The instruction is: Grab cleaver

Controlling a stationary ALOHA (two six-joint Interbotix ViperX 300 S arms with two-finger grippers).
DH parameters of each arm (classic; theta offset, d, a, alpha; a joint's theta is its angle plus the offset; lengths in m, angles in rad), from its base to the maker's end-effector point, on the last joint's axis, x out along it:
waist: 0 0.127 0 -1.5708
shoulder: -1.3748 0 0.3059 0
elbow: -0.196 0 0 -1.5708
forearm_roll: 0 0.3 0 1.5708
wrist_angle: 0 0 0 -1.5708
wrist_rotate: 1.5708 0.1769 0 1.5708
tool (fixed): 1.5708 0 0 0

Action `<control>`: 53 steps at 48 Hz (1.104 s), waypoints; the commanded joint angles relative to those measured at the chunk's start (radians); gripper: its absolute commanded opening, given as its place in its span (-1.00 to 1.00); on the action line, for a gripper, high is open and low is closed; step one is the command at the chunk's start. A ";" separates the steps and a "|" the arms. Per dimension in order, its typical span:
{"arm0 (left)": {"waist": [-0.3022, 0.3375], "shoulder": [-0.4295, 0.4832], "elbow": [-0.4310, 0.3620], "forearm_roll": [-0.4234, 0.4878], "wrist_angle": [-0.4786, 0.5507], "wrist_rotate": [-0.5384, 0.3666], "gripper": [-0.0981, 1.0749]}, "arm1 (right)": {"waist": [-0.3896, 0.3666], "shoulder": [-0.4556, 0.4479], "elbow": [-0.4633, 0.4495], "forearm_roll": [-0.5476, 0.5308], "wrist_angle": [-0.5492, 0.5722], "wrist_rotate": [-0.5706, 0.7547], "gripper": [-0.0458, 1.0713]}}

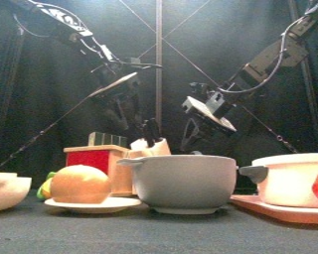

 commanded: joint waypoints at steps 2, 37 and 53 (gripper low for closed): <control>0.003 0.006 -0.035 0.008 -0.002 0.000 0.35 | -0.006 -0.009 -0.021 -0.002 0.000 0.000 -0.26; 0.003 0.012 -0.032 0.003 -0.003 0.000 0.10 | -0.002 -0.009 -0.014 0.009 -0.025 0.000 -0.26; -0.003 0.012 -0.023 0.003 -0.002 0.000 0.10 | 0.002 -0.009 -0.011 0.017 -0.025 0.000 -0.26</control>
